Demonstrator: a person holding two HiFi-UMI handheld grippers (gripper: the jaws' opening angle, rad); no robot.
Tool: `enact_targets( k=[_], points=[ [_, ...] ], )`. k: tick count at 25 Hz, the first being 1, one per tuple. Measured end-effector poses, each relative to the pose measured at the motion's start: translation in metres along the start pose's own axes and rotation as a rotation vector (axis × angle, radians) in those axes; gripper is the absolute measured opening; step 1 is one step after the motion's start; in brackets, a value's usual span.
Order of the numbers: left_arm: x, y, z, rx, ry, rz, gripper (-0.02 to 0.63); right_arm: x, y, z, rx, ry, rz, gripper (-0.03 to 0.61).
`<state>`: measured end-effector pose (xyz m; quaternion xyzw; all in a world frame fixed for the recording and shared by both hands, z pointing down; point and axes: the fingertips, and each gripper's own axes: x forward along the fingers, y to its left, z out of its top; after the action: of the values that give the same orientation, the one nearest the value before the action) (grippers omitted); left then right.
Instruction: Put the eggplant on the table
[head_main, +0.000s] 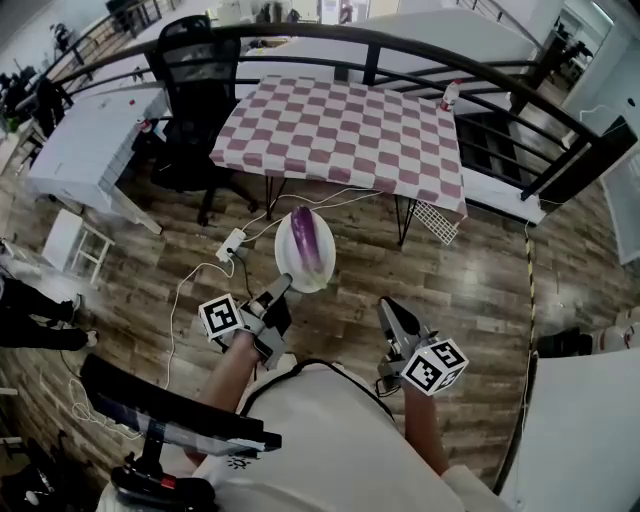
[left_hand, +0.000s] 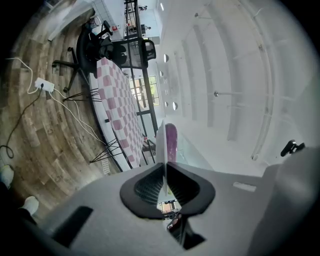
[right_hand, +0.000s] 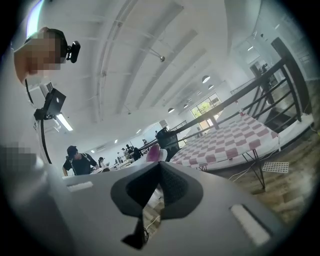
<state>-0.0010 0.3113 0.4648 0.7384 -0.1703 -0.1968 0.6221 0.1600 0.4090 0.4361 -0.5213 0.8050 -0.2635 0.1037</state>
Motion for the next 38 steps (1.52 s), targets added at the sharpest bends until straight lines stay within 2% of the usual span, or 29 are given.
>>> enact_targets(
  k=[10, 25, 38],
  points=[
    [0.008, 0.002, -0.027, -0.006, 0.009, 0.001, 0.032, -0.03, -0.017, -0.002, 0.054, -0.015, -0.008, 0.008],
    [0.016, 0.004, -0.077, 0.003, -0.012, 0.006, 0.035, -0.077, -0.041, -0.008, 0.074, -0.012, 0.005, 0.007],
    [0.017, -0.002, -0.073, 0.016, -0.055, 0.013, 0.037, -0.078, -0.051, -0.012, 0.089, 0.008, 0.026, 0.008]
  ],
)
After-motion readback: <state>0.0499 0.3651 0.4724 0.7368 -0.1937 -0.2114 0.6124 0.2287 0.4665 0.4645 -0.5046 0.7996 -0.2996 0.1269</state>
